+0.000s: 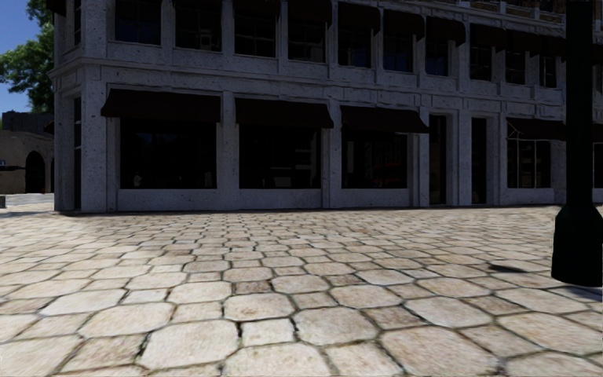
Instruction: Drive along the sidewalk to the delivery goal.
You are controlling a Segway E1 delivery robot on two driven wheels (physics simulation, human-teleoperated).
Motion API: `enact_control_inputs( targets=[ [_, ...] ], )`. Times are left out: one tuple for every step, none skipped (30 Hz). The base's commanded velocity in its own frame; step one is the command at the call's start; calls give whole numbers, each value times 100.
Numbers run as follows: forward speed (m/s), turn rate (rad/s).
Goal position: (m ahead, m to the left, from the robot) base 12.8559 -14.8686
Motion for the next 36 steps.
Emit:
enact_control_inputs(
  targets=[
    [200,76],
    [200,76],
    [200,74],
    [200,74],
    [200,66],
    [200,17],
    [200,4],
    [200,0],
    [200,0],
    [200,0],
    [200,0],
    [200,0],
    [200,0],
    [200,0],
    [200,0],
    [200,0],
    [200,0],
    [200,0],
    [200,0],
    [200,0],
    [200,0],
    [200,0],
    [200,0],
    [200,0],
    [200,0],
    [200,0],
    [200,0],
    [200,0],
    [200,0],
    [200,0],
    [200,0],
    [200,0],
    [200,0],
    [200,0],
    [200,0],
    [200,0]
  ],
)
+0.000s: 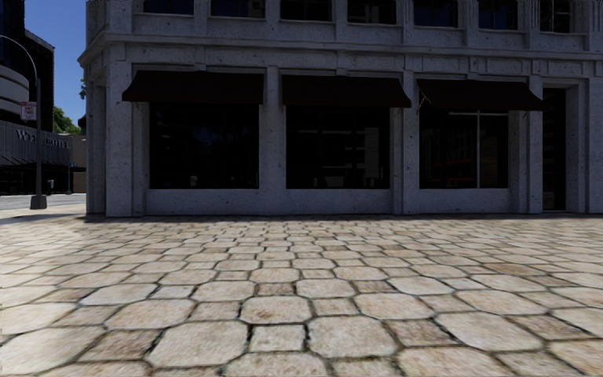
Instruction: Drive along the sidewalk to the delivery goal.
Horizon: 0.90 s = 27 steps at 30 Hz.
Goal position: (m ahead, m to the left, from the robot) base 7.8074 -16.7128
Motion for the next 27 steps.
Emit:
enact_control_inputs(
  targets=[
    [200,0],
    [200,0],
    [200,0],
    [200,0],
    [200,0],
    [200,0],
    [200,0],
    [200,0],
    [200,0],
    [200,0],
    [200,0],
    [200,0],
    [200,0],
    [200,0],
    [200,0],
    [200,0],
    [200,0],
    [200,0],
    [200,0],
    [200,0],
    [200,0],
    [200,0],
    [200,0],
    [200,0],
    [200,-1],
    [200,-1],
    [200,-1]
  ],
)
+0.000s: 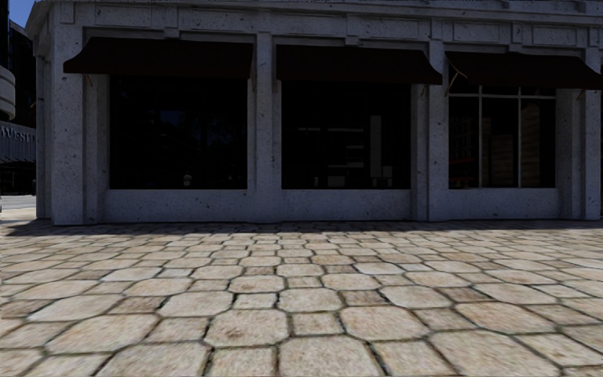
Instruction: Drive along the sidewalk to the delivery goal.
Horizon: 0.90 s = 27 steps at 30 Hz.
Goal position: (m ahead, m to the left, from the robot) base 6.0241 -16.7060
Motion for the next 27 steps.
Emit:
enact_control_inputs(
  targets=[
    [200,-1],
    [200,-1],
    [200,-1],
    [200,-1],
    [200,-1],
    [200,-1],
    [200,-5],
    [200,-12],
    [200,-25],
    [200,-38],
    [200,-43],
    [200,-43],
    [200,-50],
    [200,-61],
    [200,-72],
    [200,-76],
    [200,-76],
    [200,-77],
    [200,-77],
    [200,-77],
    [200,-77],
    [200,-77],
    [200,-77],
    [200,-77],
    [200,-77],
    [200,-77],
    [200,-77]
  ],
)
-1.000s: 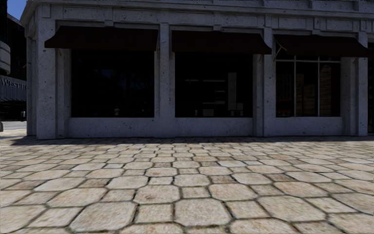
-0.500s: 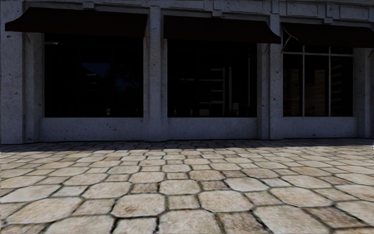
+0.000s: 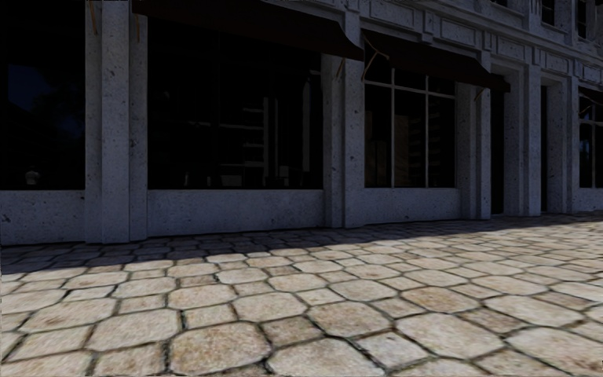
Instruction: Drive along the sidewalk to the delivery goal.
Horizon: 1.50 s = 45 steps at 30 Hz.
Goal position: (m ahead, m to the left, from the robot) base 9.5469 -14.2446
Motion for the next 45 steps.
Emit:
enact_control_inputs(
  targets=[
    [200,-77],
    [200,-77],
    [200,-77],
    [200,-77],
    [200,-77],
    [200,-77],
    [200,-77],
    [200,-77],
    [200,-77],
    [200,-77],
    [200,-77],
    [200,-77],
    [200,-77],
    [200,-77],
    [200,-77],
    [200,-77],
    [200,-77],
    [200,-77],
    [200,-77],
    [200,-77],
    [200,-77],
    [200,-77],
    [200,-77],
    [200,-77],
    [200,-77],
    [200,-77],
    [200,-77],
    [200,-77],
    [200,-77],
    [200,-77],
    [200,-77],
    [200,-77],
    [200,-77],
    [200,-77],
    [200,-77],
    [200,-77],
    [200,-77],
    [200,-77],
    [200,-77],
    [200,-77],
    [200,-77],
    [200,-76],
    [200,-65],
    [200,-38],
    [200,-18]
  ],
)
